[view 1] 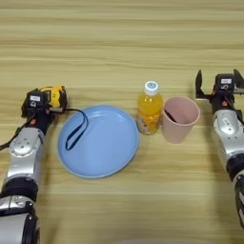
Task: Move the objects on the table
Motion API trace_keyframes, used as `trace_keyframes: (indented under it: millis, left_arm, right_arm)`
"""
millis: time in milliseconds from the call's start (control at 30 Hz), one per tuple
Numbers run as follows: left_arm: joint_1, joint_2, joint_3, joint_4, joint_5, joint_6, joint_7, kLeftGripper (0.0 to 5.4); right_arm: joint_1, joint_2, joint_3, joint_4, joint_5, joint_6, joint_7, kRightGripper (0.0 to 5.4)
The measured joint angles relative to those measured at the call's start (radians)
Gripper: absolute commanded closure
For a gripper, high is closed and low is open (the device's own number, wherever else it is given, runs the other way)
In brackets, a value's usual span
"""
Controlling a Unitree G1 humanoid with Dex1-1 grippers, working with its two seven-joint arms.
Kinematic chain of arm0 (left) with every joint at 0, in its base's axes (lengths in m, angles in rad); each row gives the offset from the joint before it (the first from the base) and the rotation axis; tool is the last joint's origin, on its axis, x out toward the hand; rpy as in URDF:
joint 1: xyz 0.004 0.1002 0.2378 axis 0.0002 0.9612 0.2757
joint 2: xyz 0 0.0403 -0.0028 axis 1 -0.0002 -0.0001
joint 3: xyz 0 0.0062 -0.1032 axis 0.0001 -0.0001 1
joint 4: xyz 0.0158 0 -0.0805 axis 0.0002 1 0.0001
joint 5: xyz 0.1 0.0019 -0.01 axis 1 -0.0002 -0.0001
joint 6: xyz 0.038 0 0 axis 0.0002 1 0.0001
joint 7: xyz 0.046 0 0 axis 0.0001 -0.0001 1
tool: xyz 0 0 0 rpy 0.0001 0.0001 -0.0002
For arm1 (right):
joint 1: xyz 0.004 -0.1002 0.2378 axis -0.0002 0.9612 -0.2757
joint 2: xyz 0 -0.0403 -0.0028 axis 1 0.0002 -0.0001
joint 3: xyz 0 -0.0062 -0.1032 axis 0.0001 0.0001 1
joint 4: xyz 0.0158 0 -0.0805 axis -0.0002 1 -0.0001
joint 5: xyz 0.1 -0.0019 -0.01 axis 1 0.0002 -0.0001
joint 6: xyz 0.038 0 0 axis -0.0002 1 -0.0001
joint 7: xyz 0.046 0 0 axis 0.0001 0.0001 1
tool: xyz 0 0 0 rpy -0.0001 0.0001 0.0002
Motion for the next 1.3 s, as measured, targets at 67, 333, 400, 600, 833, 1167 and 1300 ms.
trace_keyframes:
  millis: [67, 333, 400, 600, 833, 1167, 1300]
  left_arm:
    - [-0.006, 0.000, -0.002, 0.031, 0.008, -0.012, 0.000, 1.21]
    - [-0.029, -0.001, -0.015, 0.074, 0.021, -0.038, -0.003, 0.85]
    - [-0.030, 0.000, -0.016, 0.077, 0.022, -0.042, -0.001, 0.69]
    - [-0.050, -0.003, -0.007, 0.076, -0.001, -0.101, -0.024, 0.01]
    - [-0.137, -0.004, 0.026, 0.096, -0.057, -0.187, -0.070, 0.01]
    - [-0.158, -0.044, 0.036, 0.144, -0.056, -0.235, -0.039, 0.01]
    - [-0.130, -0.069, 0.015, 0.123, -0.049, -0.231, -0.019, 0.01]
  right_arm:
    - [0.000, 0.000, 0.000, 0.000, 0.000, 0.000, 0.000, 0.00]
    - [0.000, 0.000, 0.000, 0.000, 0.000, 0.000, 0.000, 0.00]
    - [0.000, 0.000, 0.000, 0.000, 0.000, 0.000, 0.000, 0.00]
    - [0.001, 0.000, 0.000, -0.009, -0.001, 0.000, 0.000, 0.00]
    - [0.009, 0.000, -0.002, -0.027, 0.000, 0.000, 0.000, 0.00]
    - [0.084, -0.028, -0.017, -0.219, 0.005, 0.002, 0.004, 0.00]
    - [0.168, -0.039, -0.027, -0.475, 0.034, 0.089, 0.048, 0.00]
